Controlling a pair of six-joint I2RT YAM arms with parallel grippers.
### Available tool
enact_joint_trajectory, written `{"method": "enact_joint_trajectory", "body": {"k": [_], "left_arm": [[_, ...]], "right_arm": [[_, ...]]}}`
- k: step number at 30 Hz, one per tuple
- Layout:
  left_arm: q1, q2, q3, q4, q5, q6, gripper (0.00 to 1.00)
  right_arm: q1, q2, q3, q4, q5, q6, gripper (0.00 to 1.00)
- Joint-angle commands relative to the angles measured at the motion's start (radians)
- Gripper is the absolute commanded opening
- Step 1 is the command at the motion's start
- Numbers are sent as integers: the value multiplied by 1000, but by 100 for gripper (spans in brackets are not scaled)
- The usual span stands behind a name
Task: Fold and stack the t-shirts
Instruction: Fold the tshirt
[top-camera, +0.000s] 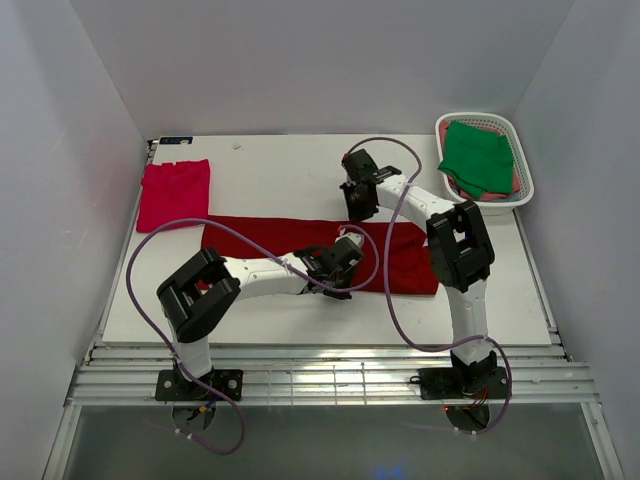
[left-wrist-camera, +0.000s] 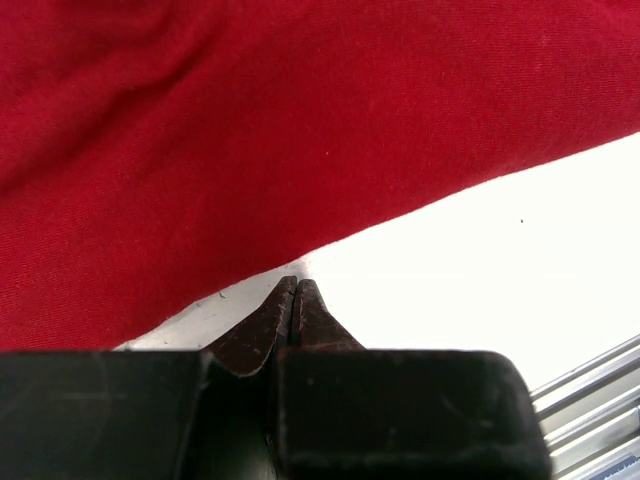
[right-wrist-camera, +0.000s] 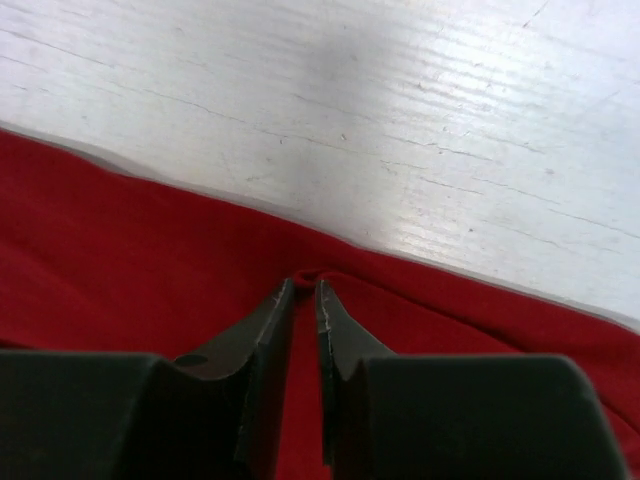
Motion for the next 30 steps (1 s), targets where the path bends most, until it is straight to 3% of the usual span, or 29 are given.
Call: {"method": "enact_joint_trajectory", "body": {"k": [1, 2, 3, 9, 13, 20, 30], "left_arm": [[-5, -5, -1, 8, 11, -3, 7], [-5, -2, -3, 8, 13, -4, 7], [-5, -2, -1, 9, 16, -4, 7], [-7, 2, 29, 34, 42, 5, 7], [-16, 38, 150, 51, 53, 23, 7], [-24, 166, 344, 49, 70, 62, 0], [-27, 331, 427, 45, 151, 70, 0]], "right_arm": [[3, 16, 13, 3, -34, -10, 25], [3, 11, 8, 5, -45, -13, 34], [4, 6, 7, 2, -42, -13, 37], [-2, -101, 8, -17, 114, -47, 47], [-49, -127, 27, -72, 154, -56, 47], [-126, -184, -126, -77, 162, -42, 46], [-177, -182, -258, -57, 165, -13, 45]]}}
